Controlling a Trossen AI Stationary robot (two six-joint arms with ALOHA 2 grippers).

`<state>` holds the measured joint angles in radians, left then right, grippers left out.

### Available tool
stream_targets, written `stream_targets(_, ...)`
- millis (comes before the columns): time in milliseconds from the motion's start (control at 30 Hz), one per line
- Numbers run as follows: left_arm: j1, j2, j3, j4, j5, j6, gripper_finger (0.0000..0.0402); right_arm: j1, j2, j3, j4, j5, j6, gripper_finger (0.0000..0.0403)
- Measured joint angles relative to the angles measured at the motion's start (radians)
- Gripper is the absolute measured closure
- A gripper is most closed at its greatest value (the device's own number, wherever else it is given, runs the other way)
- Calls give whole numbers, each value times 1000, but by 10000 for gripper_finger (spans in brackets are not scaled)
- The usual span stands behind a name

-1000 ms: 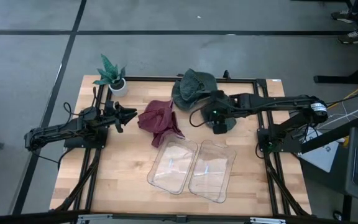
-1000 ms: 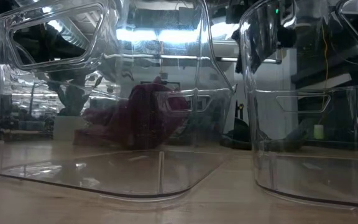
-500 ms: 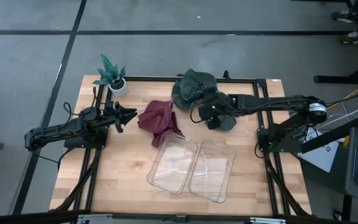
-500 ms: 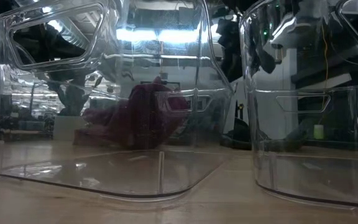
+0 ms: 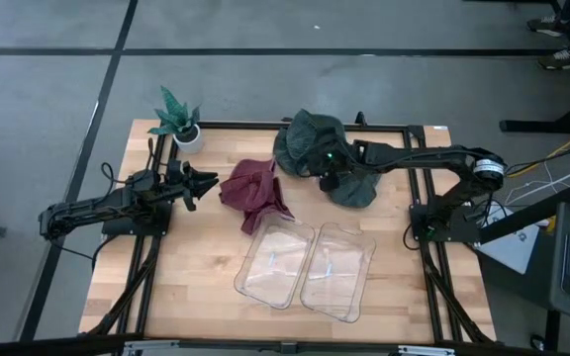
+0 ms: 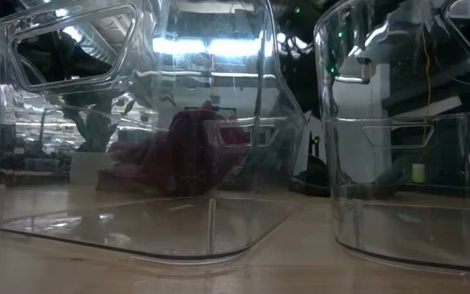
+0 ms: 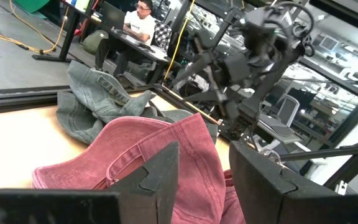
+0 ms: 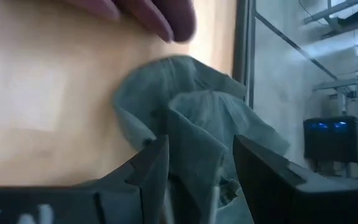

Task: Pick & Place hat
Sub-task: Put the top gray cap into the right transparent bin

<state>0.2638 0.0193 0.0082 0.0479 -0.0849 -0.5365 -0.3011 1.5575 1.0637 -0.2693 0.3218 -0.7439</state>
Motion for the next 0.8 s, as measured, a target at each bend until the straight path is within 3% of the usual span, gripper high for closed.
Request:
stream_targets(367, 0, 0, 0, 0, 0, 0, 265, -110, 118, 89, 19, -20, -14, 232)
stream_targets(633, 0, 0, 0, 0, 0, 0, 265, -149, 157, 203, -154, -112, 26, 252)
stream_targets(800, 0, 0, 0, 0, 0, 0, 265, -157, 157, 209, -198, -116, 64, 253)
